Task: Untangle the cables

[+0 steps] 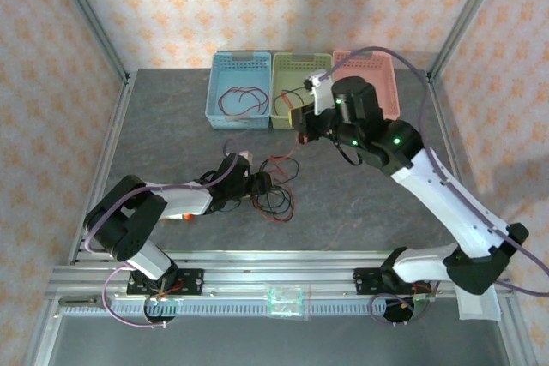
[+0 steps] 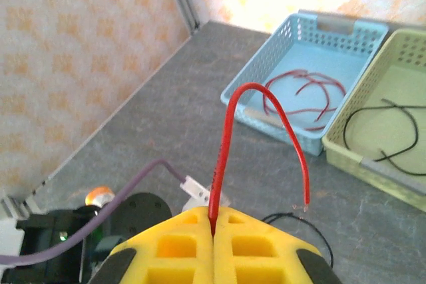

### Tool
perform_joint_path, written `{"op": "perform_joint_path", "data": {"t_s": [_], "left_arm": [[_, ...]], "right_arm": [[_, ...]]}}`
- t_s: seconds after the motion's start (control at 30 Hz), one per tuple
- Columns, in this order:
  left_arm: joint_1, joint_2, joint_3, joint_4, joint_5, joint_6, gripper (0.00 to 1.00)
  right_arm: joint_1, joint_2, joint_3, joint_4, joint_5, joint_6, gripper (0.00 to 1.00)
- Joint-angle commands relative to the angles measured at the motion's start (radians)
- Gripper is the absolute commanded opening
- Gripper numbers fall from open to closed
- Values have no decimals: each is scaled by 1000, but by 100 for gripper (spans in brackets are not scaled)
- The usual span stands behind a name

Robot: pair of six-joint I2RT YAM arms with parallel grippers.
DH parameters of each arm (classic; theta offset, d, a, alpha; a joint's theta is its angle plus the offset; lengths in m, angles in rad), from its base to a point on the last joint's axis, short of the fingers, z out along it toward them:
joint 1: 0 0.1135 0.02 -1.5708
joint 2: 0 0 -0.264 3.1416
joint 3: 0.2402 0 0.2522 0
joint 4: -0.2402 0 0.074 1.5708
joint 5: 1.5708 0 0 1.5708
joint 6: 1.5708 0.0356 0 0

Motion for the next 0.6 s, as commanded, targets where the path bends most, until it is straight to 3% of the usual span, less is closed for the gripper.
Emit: {"op": "perform_joint_path", "data": {"t_s": [0.0, 0.27, 0.4, 0.57], "left_arm": [[-13, 38, -2, -63, -33, 17, 62], [-16, 34, -13, -62, -45, 14, 62], [-16, -42, -17, -75, -76, 28, 62], [-16, -221, -20, -128, -203, 73, 65]], "right_arm": [[-12, -62, 43, 80, 14, 37, 0], [-18, -133, 5, 206, 29, 81, 0], [-18, -117, 3, 168, 143, 89, 0], [-20, -92, 0, 142, 318, 150, 0]]}}
